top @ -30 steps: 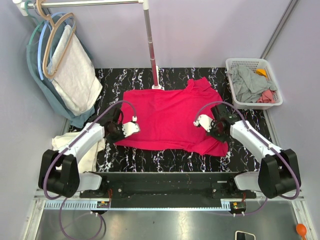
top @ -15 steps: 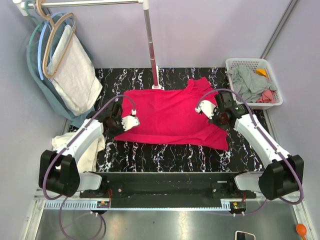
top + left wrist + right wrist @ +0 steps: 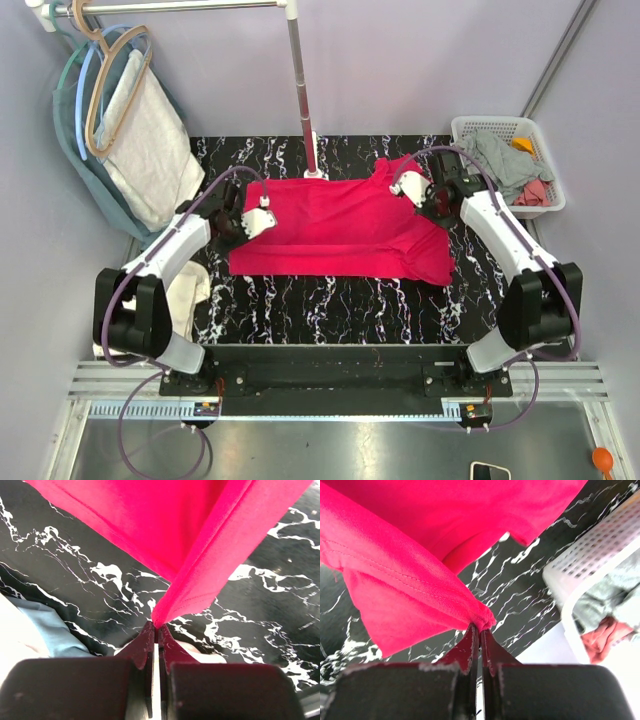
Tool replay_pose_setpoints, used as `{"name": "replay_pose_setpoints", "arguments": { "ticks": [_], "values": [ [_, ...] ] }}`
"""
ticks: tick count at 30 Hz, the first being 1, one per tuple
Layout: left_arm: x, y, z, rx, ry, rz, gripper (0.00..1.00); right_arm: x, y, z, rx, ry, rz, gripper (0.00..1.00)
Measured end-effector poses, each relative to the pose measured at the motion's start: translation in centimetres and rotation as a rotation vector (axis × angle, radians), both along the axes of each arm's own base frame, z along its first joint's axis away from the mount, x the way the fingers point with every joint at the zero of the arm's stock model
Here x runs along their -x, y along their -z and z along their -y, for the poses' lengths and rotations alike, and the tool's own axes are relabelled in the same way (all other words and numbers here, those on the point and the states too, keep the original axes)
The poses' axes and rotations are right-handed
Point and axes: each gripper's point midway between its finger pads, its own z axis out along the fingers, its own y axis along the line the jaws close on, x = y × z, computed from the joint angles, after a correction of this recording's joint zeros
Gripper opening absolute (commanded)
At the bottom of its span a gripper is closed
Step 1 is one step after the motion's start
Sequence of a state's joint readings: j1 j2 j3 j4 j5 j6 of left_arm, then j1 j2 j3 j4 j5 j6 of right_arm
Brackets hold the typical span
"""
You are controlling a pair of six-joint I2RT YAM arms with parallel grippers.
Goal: Fold and stack the t-shirts
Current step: Fold the tshirt
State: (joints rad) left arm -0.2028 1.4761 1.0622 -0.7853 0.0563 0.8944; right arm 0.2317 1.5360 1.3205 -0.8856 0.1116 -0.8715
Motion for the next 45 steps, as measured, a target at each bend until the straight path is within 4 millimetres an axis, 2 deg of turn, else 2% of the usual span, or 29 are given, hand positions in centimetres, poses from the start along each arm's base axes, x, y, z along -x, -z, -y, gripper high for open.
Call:
{"name": "replay_pose_setpoints", "arguments": {
  "ticks": [9, 18, 29, 35, 37, 38, 41, 42, 45],
  "values": [
    [-2.4, 1.1, 0.1, -0.010, -0.011, -0.013, 0.00, -4.6, 1.3, -1.0, 0.005, -0.007, -0.005, 0.00],
    [-3.5, 2.2, 0.3, -0.010, -0.019, -0.027, 0.00, -6.8, 3.8, -1.4, 0.017, -0.011, -0.046, 0.00],
    [-3.8, 2.8, 0.4, -0.011, -0.023, -0.033, 0.00, -9.4, 4.5, -2.2, 0.008, -0.013, -0.036, 0.00],
    [-4.2, 3.2, 0.4, -0.011, -0.030, -0.036, 0.00, -9.9, 5.9, -2.3, 0.012, -0.011, -0.055, 0.01],
    [-4.1, 3.4, 0.4, -0.012, -0.033, -0.040, 0.00, -10.1, 6.3, -2.2, 0.018, -0.007, -0.057, 0.08],
    [-4.2, 3.4, 0.4, -0.013, -0.033, -0.040, 0.00, -10.2, 6.5, -2.2, 0.021, -0.005, -0.059, 0.20],
    [-4.2, 3.4, 0.3, -0.017, -0.036, -0.039, 0.00, -10.5, 6.9, -2.1, 0.025, 0.010, -0.054, 0.44],
    [-4.2, 3.4, 0.3, -0.018, -0.036, -0.038, 0.00, -10.6, 6.9, -2.0, 0.030, 0.016, -0.048, 0.56],
    [-4.2, 3.4, 0.3, -0.018, -0.040, -0.038, 0.00, -10.8, 7.0, -1.9, 0.032, 0.035, -0.034, 0.62]
  ]
}}
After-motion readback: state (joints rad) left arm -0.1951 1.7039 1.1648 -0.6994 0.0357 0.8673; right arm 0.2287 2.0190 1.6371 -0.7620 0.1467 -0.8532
